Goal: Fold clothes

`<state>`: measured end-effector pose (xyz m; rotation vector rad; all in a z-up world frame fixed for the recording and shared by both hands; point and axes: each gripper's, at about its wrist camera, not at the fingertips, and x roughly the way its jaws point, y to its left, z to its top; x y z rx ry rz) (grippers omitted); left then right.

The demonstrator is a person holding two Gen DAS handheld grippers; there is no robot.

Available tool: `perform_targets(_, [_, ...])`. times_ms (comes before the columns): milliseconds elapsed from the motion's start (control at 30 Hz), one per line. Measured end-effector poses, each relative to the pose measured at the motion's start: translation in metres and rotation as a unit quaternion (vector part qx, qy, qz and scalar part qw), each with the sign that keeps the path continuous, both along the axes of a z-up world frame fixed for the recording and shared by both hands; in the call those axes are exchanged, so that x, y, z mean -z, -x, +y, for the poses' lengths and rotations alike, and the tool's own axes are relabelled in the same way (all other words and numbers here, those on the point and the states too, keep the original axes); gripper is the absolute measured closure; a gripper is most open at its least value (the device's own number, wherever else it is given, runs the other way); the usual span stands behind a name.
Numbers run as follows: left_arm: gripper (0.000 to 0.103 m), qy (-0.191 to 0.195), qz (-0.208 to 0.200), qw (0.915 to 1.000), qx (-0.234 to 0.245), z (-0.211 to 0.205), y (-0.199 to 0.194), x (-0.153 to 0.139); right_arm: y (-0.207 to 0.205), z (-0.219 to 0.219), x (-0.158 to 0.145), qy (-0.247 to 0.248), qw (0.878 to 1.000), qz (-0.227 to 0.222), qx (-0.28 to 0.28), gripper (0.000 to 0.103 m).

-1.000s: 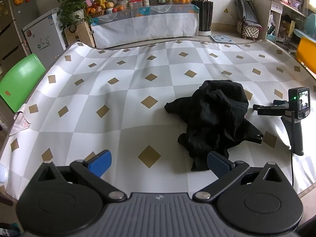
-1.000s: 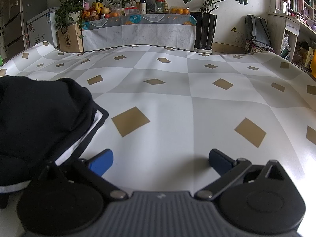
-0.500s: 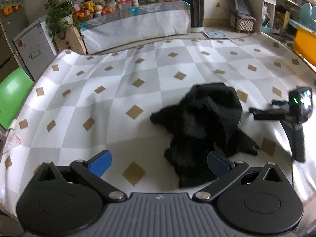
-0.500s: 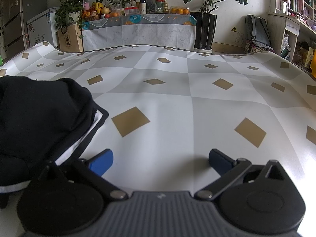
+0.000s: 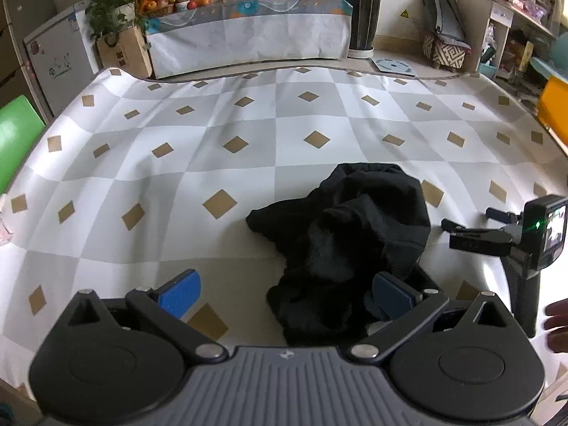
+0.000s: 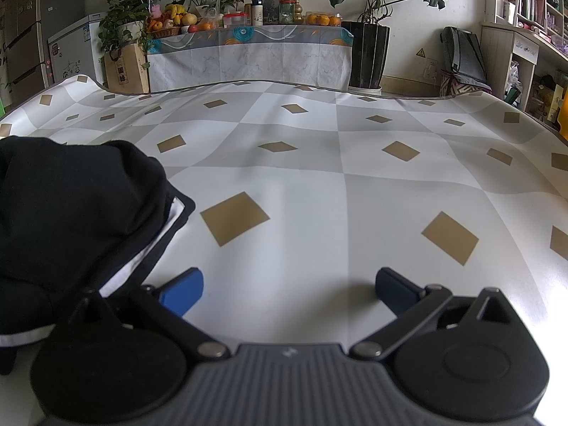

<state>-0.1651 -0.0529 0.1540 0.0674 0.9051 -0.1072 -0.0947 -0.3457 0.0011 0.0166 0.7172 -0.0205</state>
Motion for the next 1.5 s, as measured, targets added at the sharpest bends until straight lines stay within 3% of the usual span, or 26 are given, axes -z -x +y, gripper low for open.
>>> perform_targets(567, [0.0,0.0,-0.002,1.0,-0.004,-0.026,-0.031,0.008,-0.002,-0.001,0.002,-0.001,1.0,0.002,0.002,0.0])
perform_targets(867, [0.0,-0.02,-0.031,0.9992,-0.014,-0.026,-0.042,-0.002,0.011,0.011,-0.02,0.002,0.996,0.083,0.014,0.0])
perform_targets(967, [0.0,-0.032,-0.049,0.9978,-0.032,-0.011,-0.036,-0.014,0.028,0.021,-0.048,0.015,0.998,0.062,0.014,0.0])
perform_targets(1167, [0.0,-0.058,-0.079,0.9937,-0.053,0.039,-0.023,-0.049,0.065,0.034,-0.133,0.009,1.0,-0.007,0.029,0.0])
perform_targets(1300, [0.0,-0.059,-0.098,0.9908,-0.073,0.083,-0.013,-0.083,0.09,0.062,-0.192,0.07,0.995,-0.065,0.01,0.0])
perform_targets(1433, [0.0,-0.058,-0.126,0.9863,-0.089,0.122,0.002,-0.127,0.107,0.101,-0.242,0.149,0.982,-0.117,0.007,0.0])
perform_targets(1500, [0.0,-0.065,-0.142,0.9829,-0.097,0.137,0.009,-0.149,0.113,0.112,-0.261,0.144,0.981,-0.127,-0.008,0.0])
